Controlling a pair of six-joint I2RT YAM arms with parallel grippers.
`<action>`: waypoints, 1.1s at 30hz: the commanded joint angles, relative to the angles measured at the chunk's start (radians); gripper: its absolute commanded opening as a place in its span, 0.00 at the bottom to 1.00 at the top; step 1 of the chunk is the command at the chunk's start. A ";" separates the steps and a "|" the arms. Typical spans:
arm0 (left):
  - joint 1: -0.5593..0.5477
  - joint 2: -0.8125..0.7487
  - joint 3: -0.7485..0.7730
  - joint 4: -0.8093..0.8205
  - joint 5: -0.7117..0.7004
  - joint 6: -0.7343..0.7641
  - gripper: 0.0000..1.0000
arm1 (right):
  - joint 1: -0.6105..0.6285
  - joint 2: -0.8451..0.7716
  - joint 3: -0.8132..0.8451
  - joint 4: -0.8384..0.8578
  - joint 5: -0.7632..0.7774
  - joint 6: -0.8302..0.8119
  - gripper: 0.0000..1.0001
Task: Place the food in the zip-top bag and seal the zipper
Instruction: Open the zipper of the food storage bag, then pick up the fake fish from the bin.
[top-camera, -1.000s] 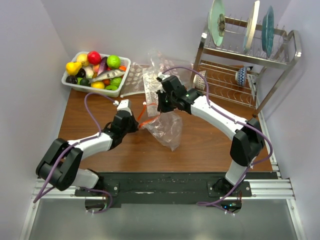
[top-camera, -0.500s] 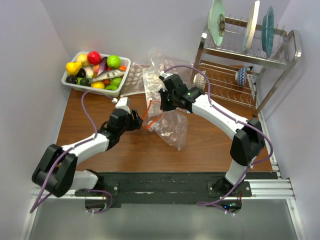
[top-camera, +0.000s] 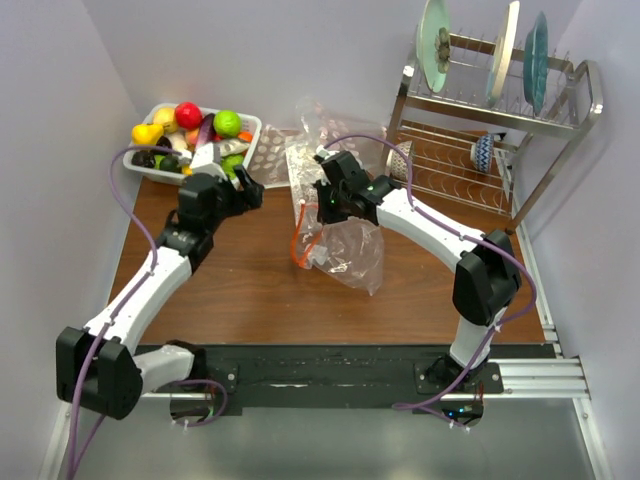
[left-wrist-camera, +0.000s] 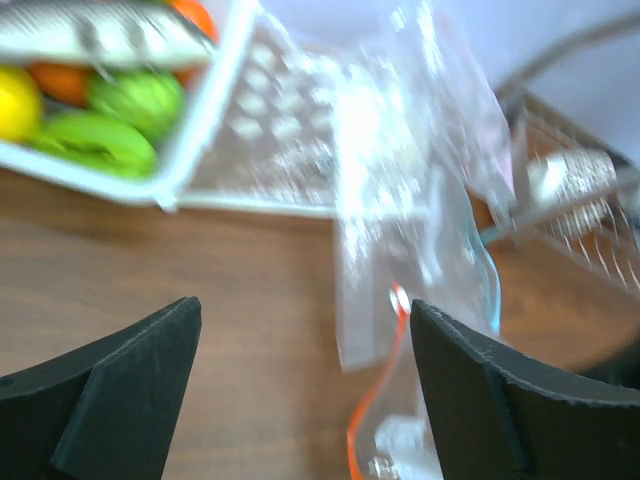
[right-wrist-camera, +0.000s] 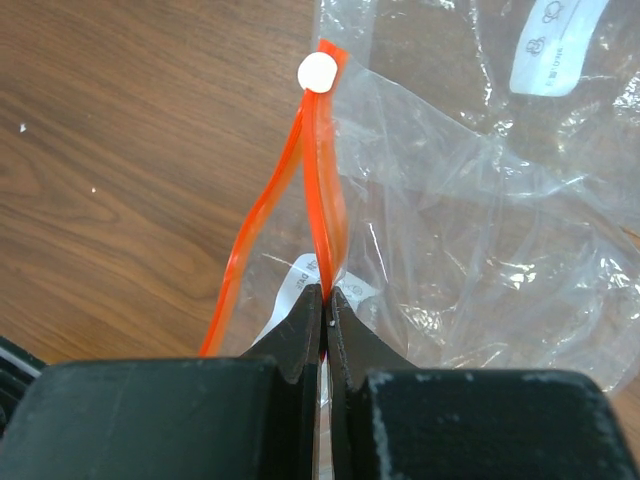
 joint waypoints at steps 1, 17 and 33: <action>0.064 0.127 0.215 -0.080 -0.103 0.054 0.92 | -0.006 -0.024 0.010 0.037 -0.009 -0.001 0.00; 0.359 0.570 0.611 -0.123 -0.030 -0.018 1.00 | -0.006 -0.086 -0.043 0.112 -0.014 -0.007 0.00; 0.405 0.672 0.501 0.139 0.163 -0.432 0.98 | -0.006 -0.092 -0.050 0.125 -0.014 -0.004 0.00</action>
